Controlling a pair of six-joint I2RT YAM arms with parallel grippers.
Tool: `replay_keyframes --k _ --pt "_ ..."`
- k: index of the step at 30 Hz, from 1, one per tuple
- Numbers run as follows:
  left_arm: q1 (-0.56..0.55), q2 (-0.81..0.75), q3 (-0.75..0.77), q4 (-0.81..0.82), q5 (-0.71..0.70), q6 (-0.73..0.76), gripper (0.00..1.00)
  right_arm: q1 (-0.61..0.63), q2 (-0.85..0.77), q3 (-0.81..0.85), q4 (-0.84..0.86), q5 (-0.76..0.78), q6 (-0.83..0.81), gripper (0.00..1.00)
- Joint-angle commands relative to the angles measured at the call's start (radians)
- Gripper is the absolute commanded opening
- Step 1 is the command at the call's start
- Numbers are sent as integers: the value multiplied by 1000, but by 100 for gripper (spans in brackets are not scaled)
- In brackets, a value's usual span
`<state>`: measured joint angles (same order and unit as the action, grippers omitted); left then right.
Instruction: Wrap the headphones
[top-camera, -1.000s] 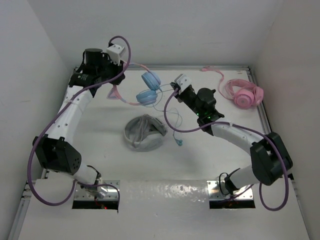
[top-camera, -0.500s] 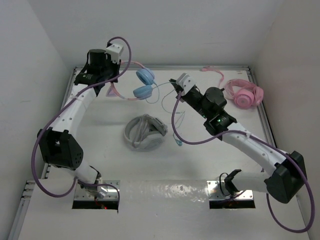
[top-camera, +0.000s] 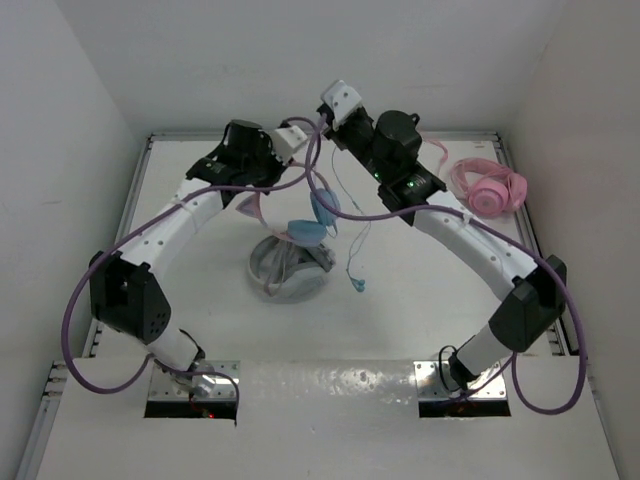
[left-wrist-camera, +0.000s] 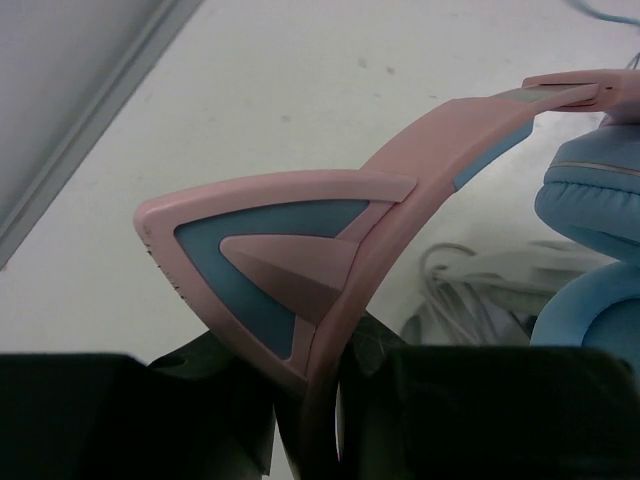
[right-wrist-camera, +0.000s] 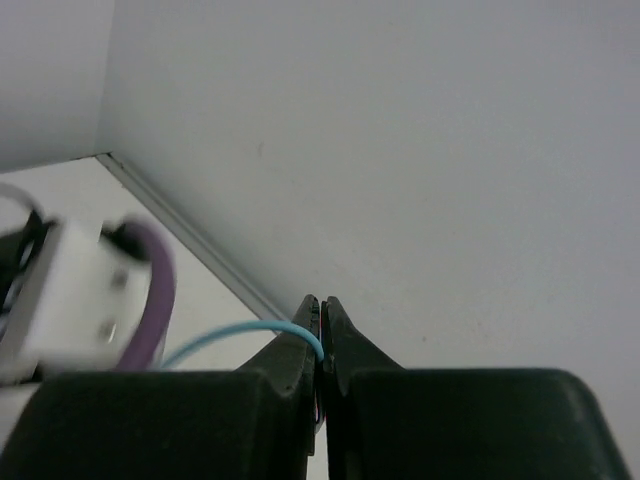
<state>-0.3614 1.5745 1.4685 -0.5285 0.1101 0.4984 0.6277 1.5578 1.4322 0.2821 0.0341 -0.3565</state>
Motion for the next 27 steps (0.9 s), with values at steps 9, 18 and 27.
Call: replay_keyframes --k 9,18,27 --pt "-30 -108 79 -67 311 -35 0 -158 146 184 -67 33 254 0" --pt "-31 -71 130 -74 373 -78 0 -160 301 367 -118 0 324 0" --pt "-31 25 237 -97 415 -106 0 -171 424 517 -173 -22 384 0"
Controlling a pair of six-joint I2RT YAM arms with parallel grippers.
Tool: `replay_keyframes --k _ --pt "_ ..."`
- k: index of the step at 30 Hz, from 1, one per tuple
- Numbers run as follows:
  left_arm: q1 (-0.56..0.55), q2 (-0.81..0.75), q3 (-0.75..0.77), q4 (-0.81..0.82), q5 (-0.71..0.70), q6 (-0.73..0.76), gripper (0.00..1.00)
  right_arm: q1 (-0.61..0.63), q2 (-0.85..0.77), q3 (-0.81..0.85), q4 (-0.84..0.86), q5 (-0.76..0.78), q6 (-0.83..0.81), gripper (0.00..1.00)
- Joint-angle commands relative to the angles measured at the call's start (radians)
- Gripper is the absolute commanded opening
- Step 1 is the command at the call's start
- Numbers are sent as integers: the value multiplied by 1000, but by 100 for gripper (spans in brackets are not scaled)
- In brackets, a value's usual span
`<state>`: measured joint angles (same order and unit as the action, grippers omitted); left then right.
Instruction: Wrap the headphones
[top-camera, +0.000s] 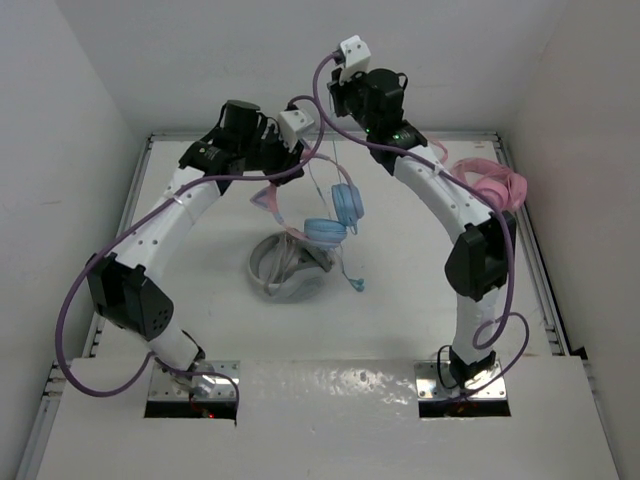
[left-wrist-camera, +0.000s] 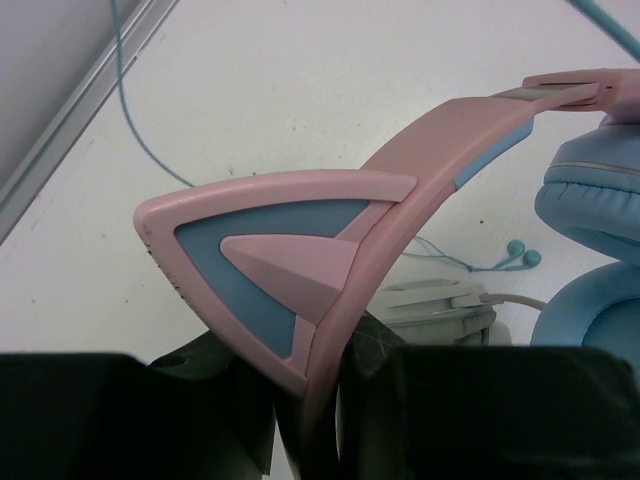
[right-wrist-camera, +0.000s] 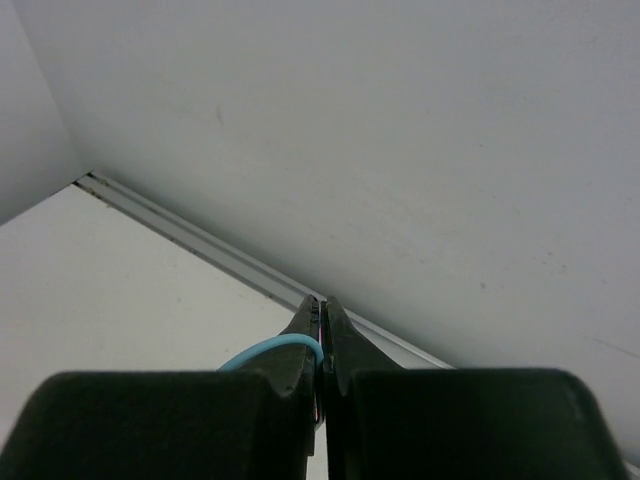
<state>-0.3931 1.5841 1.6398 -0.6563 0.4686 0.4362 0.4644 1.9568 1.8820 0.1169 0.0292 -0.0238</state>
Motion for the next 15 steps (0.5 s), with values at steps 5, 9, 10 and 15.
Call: replay_keyframes --k 5,9,10,15 --pt "2 53 118 9 74 -45 0 -15 36 63 -5 -26 55 0" --pt "5 48 193 -66 140 -34 0 -64 48 28 -2 -106 116 0" --pt "7 45 212 -78 151 -34 0 -79 48 -7 16 -141 157 0" --pt "13 43 359 -158 174 -70 0 -125 33 -195 133 -507 164 36"
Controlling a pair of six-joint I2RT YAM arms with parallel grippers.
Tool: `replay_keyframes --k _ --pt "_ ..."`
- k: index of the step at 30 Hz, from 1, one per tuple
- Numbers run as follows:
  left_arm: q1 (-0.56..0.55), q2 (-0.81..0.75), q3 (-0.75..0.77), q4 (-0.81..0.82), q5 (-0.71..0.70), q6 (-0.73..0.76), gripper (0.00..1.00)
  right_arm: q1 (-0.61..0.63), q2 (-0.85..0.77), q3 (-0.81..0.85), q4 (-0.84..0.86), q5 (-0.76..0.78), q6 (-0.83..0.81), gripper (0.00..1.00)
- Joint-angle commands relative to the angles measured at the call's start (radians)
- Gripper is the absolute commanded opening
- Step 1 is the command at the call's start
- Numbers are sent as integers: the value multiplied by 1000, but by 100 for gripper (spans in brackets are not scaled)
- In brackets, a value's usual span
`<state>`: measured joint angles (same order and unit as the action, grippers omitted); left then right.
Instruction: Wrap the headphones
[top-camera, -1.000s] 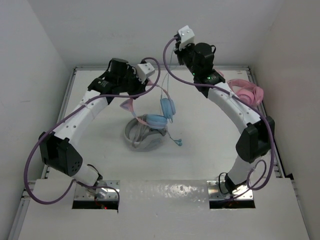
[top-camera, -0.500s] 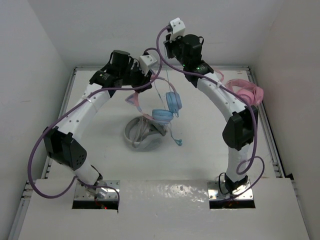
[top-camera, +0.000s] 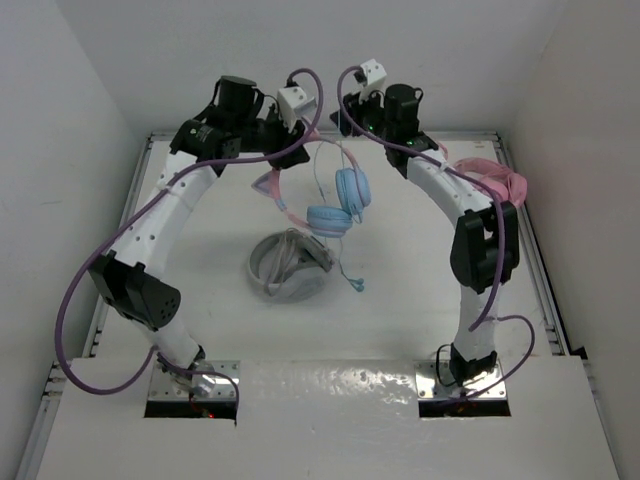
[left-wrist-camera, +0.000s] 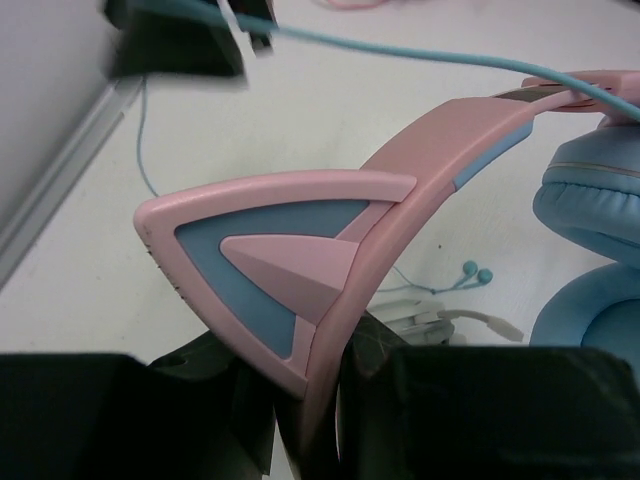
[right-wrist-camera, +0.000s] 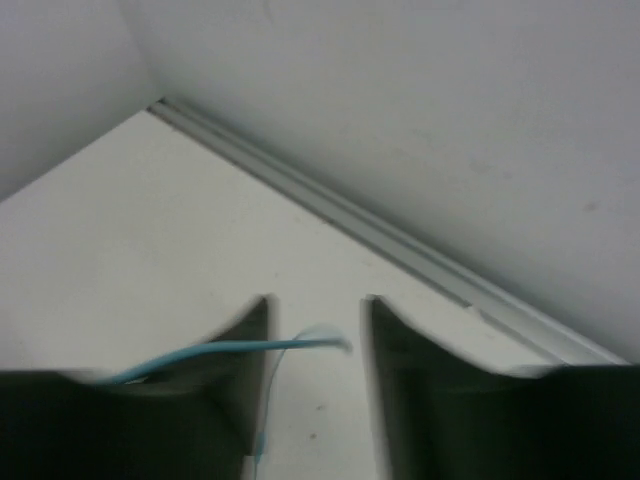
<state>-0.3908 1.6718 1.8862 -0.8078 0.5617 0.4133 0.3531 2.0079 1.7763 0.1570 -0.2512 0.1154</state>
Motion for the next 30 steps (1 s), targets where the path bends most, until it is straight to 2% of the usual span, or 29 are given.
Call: replay_keyframes --k 1,3,5,9,15,21,27,30 --pt "15 -40 132 -11 78 -59 0 -14 -35 -133 134 -296 32 58" --pt "24 -31 193 -21 76 -93 0 -14 -55 -258 293 -330 62 69" --pt "29 -12 235 -18 52 -141 0 -14 -72 -322 383 -349 87 73" --pt "38 29 346 -4 -12 -217 0 -13 -77 -391 457 -349 109 74" --pt "55 103 520 1 -34 -306 0 -11 -71 -483 608 -347 168 76" --pt "56 115 588 13 -121 -330 0 -25 -96 -569 628 -270 100 76" --pt "61 109 606 16 -190 -344 0 -100 -172 -659 569 -284 17 76" --pt "64 132 623 19 -197 -363 0 -98 -244 -744 549 -296 -98 75"
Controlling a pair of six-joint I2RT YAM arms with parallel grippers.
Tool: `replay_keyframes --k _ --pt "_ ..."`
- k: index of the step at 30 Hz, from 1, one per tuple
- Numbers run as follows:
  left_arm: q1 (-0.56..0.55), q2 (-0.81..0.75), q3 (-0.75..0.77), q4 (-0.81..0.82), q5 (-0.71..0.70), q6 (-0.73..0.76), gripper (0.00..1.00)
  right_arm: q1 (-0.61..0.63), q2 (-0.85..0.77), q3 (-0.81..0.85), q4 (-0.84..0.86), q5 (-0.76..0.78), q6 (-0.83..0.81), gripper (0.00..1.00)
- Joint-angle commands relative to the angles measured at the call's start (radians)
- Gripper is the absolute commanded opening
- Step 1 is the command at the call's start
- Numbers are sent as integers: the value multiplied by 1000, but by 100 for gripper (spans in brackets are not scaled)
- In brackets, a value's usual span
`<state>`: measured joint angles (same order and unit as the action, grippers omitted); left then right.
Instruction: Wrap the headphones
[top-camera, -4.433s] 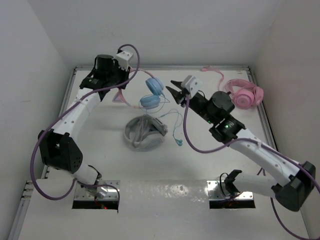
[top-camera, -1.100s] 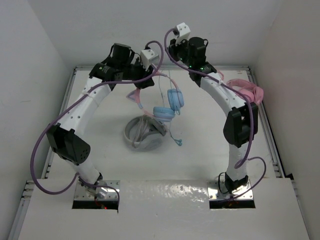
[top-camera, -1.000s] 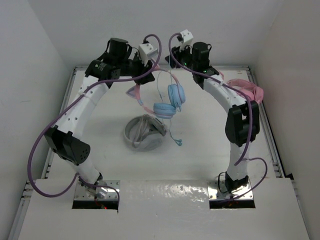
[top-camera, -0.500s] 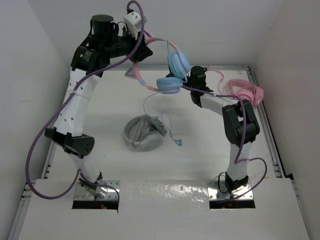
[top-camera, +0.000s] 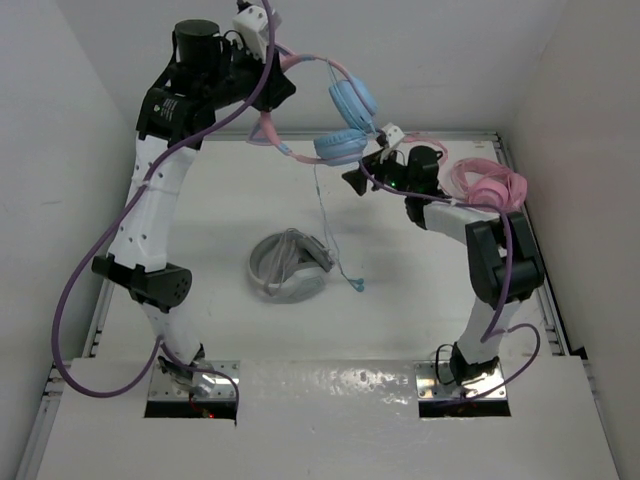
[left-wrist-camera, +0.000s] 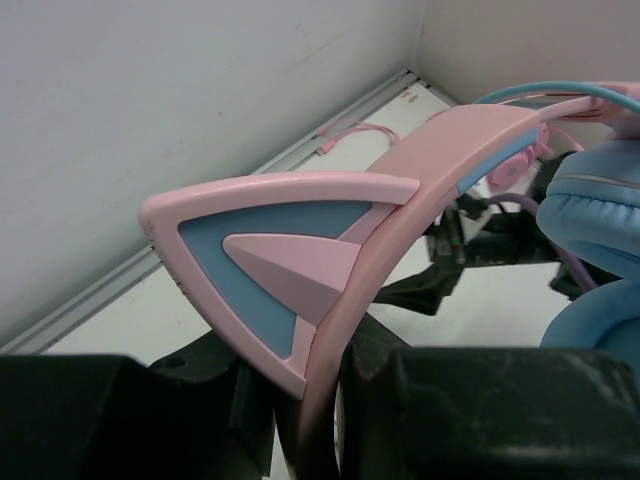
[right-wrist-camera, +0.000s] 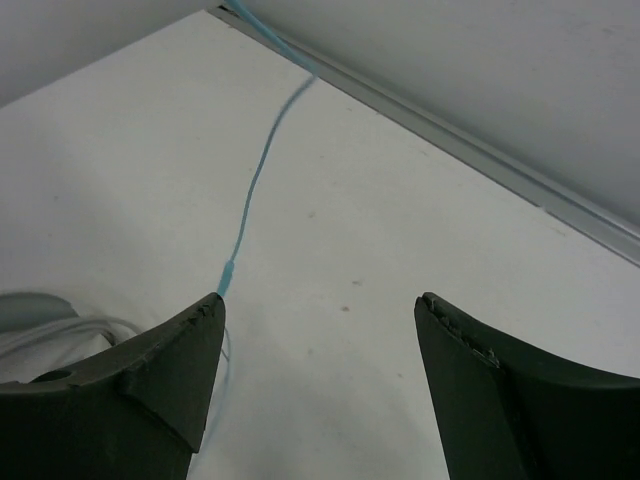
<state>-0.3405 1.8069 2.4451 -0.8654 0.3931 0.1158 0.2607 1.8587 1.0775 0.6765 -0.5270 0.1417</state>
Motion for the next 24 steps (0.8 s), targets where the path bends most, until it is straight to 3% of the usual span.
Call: replay_keyframes --k 1,5,7,10,16,24 --pt "14 5 71 77 -31 -65 0 0 -124 -60 23 -22 -134 75" --pt "14 38 95 88 -62 -64 0 49 -138 -114 -37 -31 -319 77" --pt "15 51 97 95 -79 -64 0 72 -109 -100 -48 -24 -329 79" --pt "15 60 97 100 -88 -61 0 90 -26 -33 -74 -22 -278 80" --pt "15 66 123 95 -89 -62 0 110 111 22 70 24 -75 82" --pt "14 77 140 94 -91 -88 0 163 255 208 -63 94 -59 82"
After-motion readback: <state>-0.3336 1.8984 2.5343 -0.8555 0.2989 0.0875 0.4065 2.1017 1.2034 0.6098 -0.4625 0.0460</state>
